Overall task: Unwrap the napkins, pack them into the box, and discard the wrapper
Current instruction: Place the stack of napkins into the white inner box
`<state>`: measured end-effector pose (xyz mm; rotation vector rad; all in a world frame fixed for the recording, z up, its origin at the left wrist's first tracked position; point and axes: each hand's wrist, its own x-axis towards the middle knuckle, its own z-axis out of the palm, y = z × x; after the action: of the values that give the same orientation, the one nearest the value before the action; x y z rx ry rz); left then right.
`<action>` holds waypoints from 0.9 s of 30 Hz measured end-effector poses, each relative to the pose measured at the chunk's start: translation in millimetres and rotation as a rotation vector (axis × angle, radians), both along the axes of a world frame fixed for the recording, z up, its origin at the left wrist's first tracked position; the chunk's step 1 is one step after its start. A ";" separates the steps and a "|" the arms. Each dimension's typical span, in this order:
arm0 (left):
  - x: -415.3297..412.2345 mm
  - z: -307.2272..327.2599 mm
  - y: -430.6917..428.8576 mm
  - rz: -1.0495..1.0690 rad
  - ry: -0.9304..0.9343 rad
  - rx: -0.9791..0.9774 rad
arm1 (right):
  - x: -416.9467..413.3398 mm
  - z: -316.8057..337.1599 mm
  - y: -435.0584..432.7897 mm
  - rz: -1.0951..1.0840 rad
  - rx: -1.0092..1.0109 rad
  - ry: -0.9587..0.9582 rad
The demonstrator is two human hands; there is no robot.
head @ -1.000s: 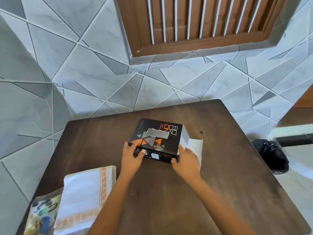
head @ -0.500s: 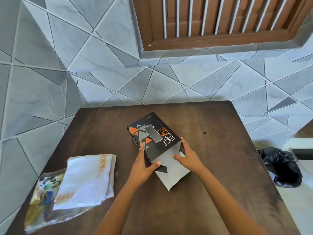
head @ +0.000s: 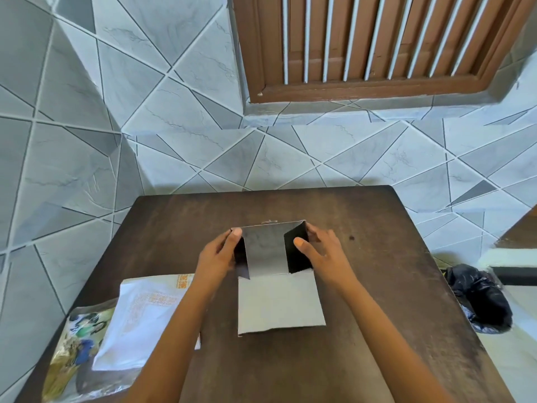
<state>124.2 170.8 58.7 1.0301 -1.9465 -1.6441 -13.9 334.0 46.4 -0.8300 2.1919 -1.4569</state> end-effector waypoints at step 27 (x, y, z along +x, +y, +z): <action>-17.9 14.5 -36.2 0.107 -0.072 -0.305 | 6.2 18.0 -17.6 -0.451 -0.029 0.193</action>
<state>106.2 134.5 73.2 1.0615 -2.0683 -1.2216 -7.7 316.3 64.5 -0.5206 2.6345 -1.6695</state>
